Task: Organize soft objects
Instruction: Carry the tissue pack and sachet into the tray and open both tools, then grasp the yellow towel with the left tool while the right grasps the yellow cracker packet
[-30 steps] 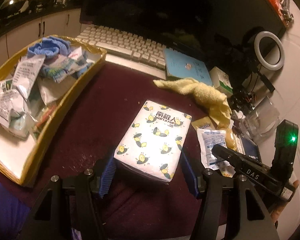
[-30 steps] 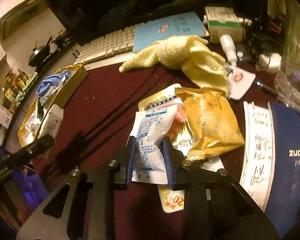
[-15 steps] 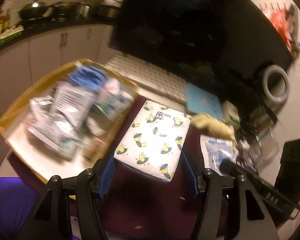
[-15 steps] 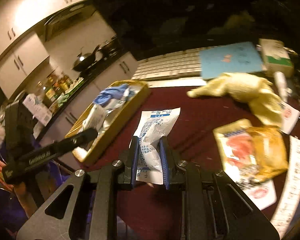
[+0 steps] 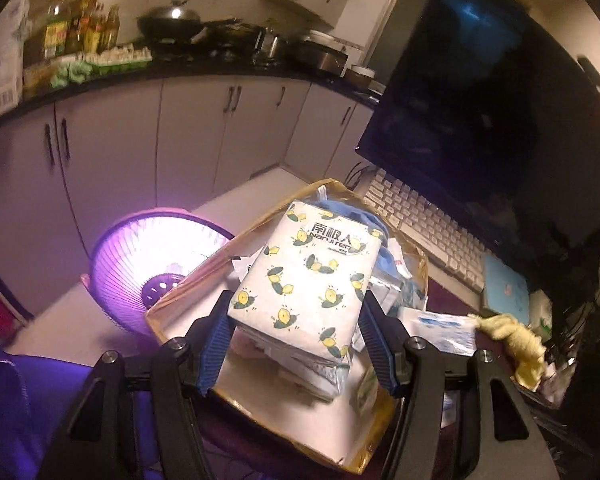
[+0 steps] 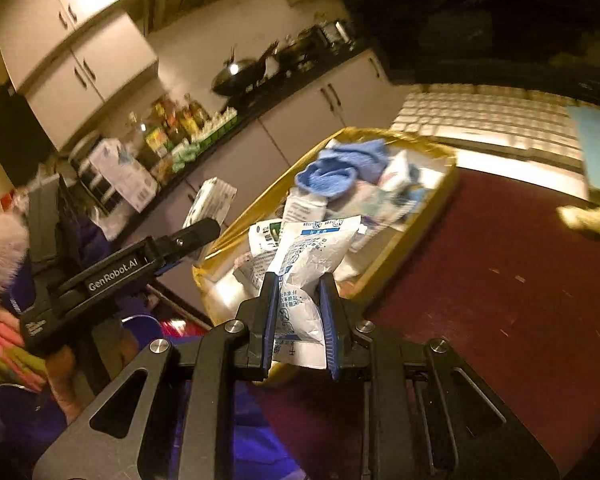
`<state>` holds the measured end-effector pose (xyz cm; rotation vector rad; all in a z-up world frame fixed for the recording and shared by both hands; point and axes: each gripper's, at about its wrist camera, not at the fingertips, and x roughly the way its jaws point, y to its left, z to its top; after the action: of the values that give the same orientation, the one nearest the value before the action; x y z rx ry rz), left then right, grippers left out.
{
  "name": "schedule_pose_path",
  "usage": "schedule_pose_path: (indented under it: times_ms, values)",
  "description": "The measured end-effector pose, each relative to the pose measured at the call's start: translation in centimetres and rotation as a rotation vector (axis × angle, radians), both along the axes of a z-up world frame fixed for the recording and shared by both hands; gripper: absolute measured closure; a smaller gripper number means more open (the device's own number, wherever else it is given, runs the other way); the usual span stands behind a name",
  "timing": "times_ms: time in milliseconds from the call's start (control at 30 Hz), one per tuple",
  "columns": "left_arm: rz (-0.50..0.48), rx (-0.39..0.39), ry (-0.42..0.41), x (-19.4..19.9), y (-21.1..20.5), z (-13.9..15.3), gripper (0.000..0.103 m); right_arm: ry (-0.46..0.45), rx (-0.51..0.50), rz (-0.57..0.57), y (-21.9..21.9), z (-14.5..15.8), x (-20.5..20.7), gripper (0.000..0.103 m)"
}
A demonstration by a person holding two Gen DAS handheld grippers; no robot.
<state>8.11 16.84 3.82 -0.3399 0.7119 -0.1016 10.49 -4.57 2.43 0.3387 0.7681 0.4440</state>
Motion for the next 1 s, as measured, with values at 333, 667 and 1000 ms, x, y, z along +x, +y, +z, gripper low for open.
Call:
schedule_pose_path:
  times_ms: [333, 667, 1000]
  values:
    - [-0.045, -0.021, 0.087, 3.2, 0.2, -3.4, 0.041, 0.032, -0.083, 0.039, 3.1, -2.7, 3.5, 0.081]
    - [0.0, -0.182, 0.023, 0.8, 1.1, -2.3, 0.023, -0.046, -0.008, 0.005, 1.0, -0.8, 0.0, 0.042]
    - [-0.039, -0.034, 0.023, -0.9, -3.6, -1.7, 0.018, -0.006, 0.088, -0.082, -5.3, -1.5, -5.3, 0.042]
